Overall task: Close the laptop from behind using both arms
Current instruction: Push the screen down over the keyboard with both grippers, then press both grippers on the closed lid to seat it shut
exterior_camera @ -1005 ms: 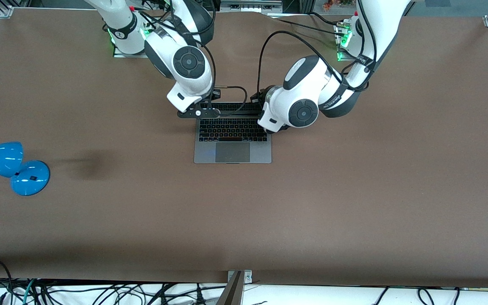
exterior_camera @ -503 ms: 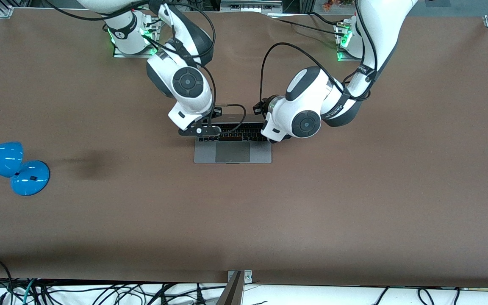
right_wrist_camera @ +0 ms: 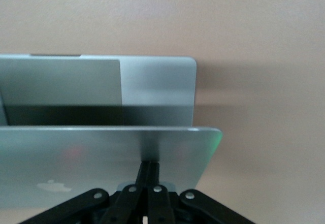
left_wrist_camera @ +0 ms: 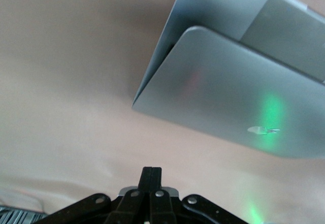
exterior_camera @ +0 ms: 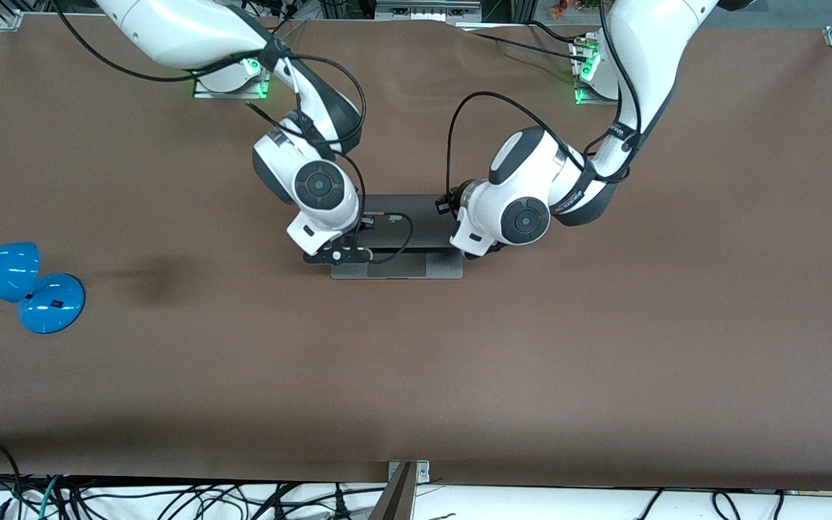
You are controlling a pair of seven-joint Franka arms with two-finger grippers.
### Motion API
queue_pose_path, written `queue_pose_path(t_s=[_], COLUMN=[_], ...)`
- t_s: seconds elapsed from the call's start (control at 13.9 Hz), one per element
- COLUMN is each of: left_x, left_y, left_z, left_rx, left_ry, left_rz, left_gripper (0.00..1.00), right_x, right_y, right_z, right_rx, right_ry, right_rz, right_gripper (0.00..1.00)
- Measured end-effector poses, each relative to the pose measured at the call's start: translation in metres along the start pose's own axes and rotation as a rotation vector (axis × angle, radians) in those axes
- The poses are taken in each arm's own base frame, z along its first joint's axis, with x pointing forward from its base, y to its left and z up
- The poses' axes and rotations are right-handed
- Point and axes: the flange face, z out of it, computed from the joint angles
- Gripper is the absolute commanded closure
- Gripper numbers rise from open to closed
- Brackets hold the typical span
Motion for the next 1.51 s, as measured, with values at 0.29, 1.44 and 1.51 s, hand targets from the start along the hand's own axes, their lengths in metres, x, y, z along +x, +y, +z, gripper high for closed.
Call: queue_pose_path(t_s=[0.29,1.44,1.51], left_x=[0.027,0.090,0.090], left_y=[0.008,0.034,0.034], left_z=[0.003,0.073,0.073], left_rx=[-0.002,-0.069,-0.069], left_ry=[0.032,0.137,0.138], left_rz=[0.000,-0.041,-0.041], left_gripper=[1.00,1.00,0.67], right_x=[0.021,0.035,0.037], right_y=[0.004,0.003,0.003], right_z=[0.026,0.070,0.069], right_rx=[0.023,-0.004,0.000], right_ry=[-0.008,-0.006,-0.002], right_rz=[0.024,-0.003,0.000], right_gripper=[1.00,1.00,1.00])
